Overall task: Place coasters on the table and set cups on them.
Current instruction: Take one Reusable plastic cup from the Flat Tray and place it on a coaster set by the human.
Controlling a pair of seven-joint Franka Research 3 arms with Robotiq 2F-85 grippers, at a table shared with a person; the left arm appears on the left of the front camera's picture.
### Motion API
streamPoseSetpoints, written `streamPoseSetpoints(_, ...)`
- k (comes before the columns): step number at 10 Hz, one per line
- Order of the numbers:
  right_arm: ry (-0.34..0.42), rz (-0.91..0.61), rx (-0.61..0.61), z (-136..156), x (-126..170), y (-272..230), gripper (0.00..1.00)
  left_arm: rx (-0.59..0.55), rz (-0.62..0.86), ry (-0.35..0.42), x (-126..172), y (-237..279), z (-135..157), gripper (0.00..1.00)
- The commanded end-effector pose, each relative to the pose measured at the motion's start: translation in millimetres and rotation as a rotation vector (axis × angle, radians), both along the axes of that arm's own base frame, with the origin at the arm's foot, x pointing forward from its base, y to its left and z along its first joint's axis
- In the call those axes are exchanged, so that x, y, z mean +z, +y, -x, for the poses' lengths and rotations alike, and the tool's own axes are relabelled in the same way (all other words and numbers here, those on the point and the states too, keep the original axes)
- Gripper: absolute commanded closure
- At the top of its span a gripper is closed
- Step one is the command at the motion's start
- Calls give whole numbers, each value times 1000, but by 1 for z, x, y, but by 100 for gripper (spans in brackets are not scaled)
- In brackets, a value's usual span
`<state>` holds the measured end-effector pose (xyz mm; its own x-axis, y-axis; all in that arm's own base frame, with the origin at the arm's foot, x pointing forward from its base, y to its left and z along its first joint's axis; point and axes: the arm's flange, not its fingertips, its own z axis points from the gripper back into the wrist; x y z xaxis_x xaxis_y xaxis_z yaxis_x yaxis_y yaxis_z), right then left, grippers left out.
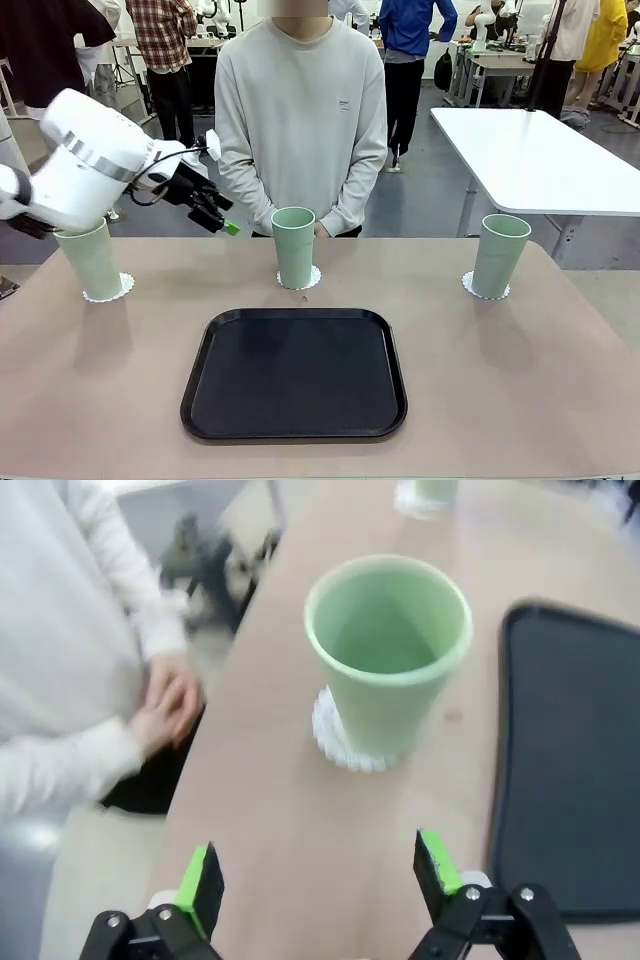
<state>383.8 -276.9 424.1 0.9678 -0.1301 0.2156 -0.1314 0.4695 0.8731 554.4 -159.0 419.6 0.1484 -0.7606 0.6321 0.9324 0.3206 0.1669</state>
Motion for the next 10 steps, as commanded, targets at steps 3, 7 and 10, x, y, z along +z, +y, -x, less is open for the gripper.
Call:
streamPoseSetpoints(3,11,6,10,1,1,-2,0,129,-390,421,64,-18,79,0)
streamPoseSetpoints(7,11,6,10,1,1,-2,0,186,-365,450,84,-25,85,0)
streamPoseSetpoints(10,11,6,10,1,1,-2,0,176,-386,438,97,-32,96,0)
